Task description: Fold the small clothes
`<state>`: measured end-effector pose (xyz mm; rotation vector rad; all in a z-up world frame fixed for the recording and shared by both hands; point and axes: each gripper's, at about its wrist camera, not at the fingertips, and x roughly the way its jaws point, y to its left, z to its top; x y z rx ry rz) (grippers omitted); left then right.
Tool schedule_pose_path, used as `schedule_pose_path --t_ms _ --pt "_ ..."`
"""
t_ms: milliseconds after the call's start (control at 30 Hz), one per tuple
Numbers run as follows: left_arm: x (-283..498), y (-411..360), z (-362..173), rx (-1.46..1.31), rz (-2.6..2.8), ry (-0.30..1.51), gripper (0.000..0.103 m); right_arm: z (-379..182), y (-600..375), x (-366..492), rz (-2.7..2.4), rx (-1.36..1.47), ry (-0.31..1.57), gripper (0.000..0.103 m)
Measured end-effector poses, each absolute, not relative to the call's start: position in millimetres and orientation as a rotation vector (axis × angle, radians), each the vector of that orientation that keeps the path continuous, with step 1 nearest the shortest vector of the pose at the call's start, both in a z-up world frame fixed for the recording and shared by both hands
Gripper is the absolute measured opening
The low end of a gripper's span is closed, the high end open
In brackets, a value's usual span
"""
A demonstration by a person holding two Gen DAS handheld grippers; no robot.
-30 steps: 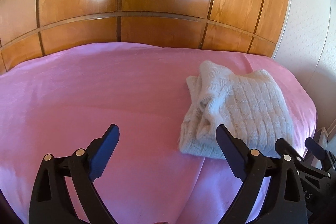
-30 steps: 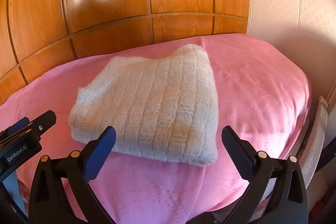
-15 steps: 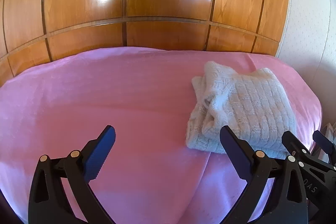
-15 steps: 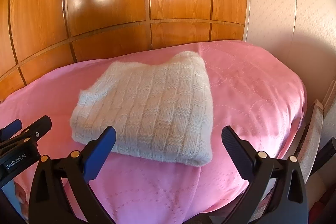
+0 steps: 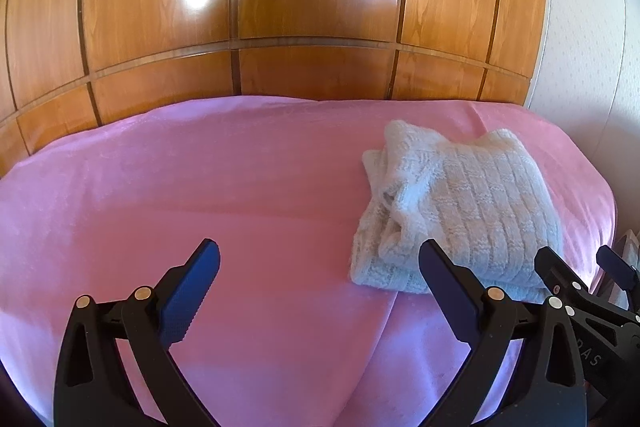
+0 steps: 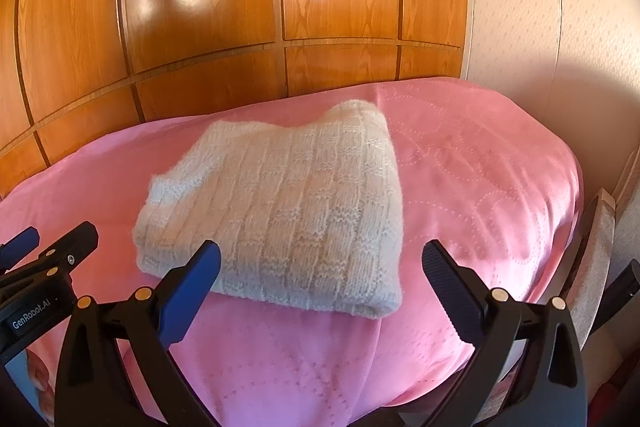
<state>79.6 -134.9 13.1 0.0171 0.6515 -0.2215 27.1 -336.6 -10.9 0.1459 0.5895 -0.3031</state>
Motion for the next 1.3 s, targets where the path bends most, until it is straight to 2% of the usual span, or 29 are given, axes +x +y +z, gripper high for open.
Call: schedule_pose_path --t_ms 933,1300 --pt "72 -132 20 0.031 -0.22 0.602 0.099 -10 -335 28 -0.3 0.144 0.586 0.101" --pt "83 -125 9 0.016 -0.18 0.663 0.099 19 -380 42 -0.313 0.219 0.529 0.101"
